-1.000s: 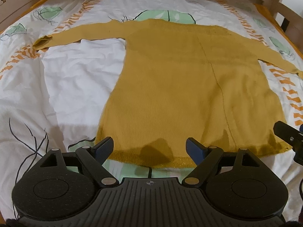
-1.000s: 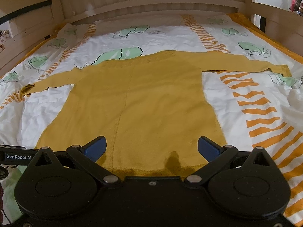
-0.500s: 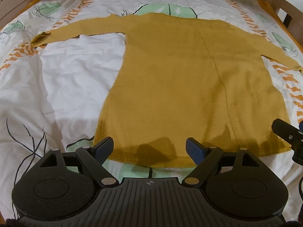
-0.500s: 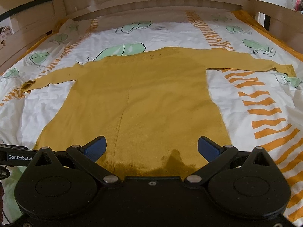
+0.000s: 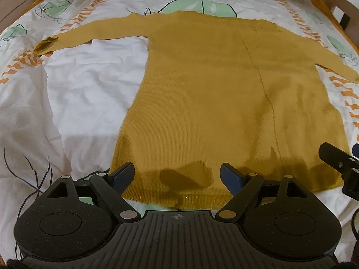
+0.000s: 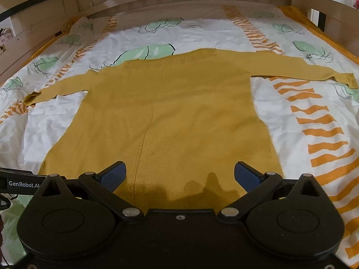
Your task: Fold small clothes
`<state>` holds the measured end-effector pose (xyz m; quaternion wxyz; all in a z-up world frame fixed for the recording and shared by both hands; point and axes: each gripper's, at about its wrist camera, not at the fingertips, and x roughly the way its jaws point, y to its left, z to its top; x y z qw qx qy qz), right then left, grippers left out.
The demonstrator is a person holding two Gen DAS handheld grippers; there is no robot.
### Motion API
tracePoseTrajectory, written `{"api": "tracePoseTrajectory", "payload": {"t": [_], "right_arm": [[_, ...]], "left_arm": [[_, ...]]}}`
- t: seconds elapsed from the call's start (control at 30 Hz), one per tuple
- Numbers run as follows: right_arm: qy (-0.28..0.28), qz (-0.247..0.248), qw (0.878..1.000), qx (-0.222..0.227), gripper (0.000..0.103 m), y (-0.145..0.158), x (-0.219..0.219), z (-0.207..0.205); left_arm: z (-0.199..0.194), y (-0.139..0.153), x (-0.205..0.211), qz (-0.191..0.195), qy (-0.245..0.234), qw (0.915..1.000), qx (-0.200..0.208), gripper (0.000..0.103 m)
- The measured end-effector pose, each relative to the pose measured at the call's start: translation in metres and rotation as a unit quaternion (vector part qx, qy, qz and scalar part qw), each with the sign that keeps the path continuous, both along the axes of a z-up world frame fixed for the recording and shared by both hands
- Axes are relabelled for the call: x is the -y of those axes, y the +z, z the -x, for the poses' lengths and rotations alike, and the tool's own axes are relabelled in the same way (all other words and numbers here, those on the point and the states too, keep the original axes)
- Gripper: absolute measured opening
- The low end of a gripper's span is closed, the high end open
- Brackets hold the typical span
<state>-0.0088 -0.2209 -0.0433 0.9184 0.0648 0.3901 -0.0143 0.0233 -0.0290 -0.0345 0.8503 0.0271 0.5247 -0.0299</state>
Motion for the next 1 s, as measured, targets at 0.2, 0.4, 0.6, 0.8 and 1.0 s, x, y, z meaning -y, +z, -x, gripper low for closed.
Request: {"api": "tracePoseTrajectory", "payload": {"t": [0.2,0.4,0.6,0.8,1.0], "right_arm": [[0.002,-0.003,1.000,-0.011,0.102,-0.005,0.001,-0.009],[0.002,-0.006,1.000,-0.020,0.102,-0.011,0.006,-0.021],[-0.003,-0.025,0.999,-0.022,0.102,-0.015,0.020,-0.036],[-0.018,-0.027,0.999,-0.010,0.102,-0.014,0.044,-0.054],[-0.035,-0.007,0.999,-0.026,0.101,-0.014,0.078,-0.056]], "left_arm": [[-0.010,-0.003,0.002,-0.002,0.000,1.0000,-0.009,0.083],[-0.024,-0.005,0.002,0.003,0.004,0.9999,-0.012,0.083],[-0.042,-0.003,0.001,0.014,0.012,0.9998,0.008,0.083],[-0.072,-0.002,0.005,0.008,0.022,0.9990,0.037,0.083],[-0.086,-0.005,0.003,0.011,0.020,0.9984,0.052,0.083]]}}
